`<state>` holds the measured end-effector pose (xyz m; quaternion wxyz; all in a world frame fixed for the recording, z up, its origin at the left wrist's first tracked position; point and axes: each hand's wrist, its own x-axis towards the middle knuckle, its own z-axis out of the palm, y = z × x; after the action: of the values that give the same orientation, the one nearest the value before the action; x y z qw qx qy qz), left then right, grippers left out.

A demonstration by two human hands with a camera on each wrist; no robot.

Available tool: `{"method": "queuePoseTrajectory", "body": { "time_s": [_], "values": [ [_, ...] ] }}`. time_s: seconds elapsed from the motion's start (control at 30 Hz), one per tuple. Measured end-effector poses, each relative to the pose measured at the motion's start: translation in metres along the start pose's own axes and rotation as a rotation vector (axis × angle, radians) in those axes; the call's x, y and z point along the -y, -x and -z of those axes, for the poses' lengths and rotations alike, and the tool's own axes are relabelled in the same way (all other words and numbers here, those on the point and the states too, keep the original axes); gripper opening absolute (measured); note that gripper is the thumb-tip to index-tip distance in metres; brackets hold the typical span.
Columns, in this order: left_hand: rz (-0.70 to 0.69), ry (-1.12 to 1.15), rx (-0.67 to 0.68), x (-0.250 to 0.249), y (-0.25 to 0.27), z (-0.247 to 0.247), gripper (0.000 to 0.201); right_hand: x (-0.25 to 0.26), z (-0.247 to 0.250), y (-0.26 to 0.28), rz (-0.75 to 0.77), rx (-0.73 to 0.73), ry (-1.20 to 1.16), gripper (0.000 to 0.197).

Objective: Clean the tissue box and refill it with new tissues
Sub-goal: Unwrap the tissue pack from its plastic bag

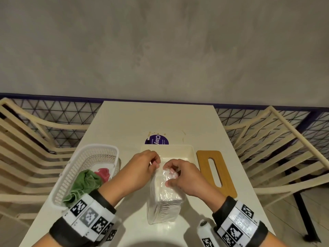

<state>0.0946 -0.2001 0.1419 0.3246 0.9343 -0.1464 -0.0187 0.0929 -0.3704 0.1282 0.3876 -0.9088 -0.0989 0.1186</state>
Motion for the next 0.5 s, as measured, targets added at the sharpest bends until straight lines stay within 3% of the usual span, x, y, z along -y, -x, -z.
{"method": "queuePoseTrajectory", "body": {
  "time_s": [0.07, 0.17, 0.23, 0.33, 0.5],
  "values": [
    [0.038, 0.097, 0.009, 0.003, 0.006, -0.005, 0.027, 0.003, -0.001, -0.003, -0.024, -0.016, 0.036, 0.038],
    [0.085, 0.227, 0.179, 0.006, 0.016, -0.01, 0.081, 0.006, -0.002, -0.007, -0.044, -0.05, 0.11, 0.029],
    [0.069, 0.211, 0.21, 0.007, 0.02, -0.014, 0.097, 0.008, -0.004, -0.006, 0.038, -0.05, 0.127, 0.019],
    [0.06, 0.162, 0.205, 0.011, 0.019, -0.017, 0.102, 0.009, -0.002, -0.005, 0.19, -0.017, -0.001, 0.01],
    [0.059, 0.123, 0.184, 0.017, 0.017, -0.015, 0.092, 0.0, 0.012, -0.007, 0.161, 0.234, -0.389, 0.012]
  ]
}}
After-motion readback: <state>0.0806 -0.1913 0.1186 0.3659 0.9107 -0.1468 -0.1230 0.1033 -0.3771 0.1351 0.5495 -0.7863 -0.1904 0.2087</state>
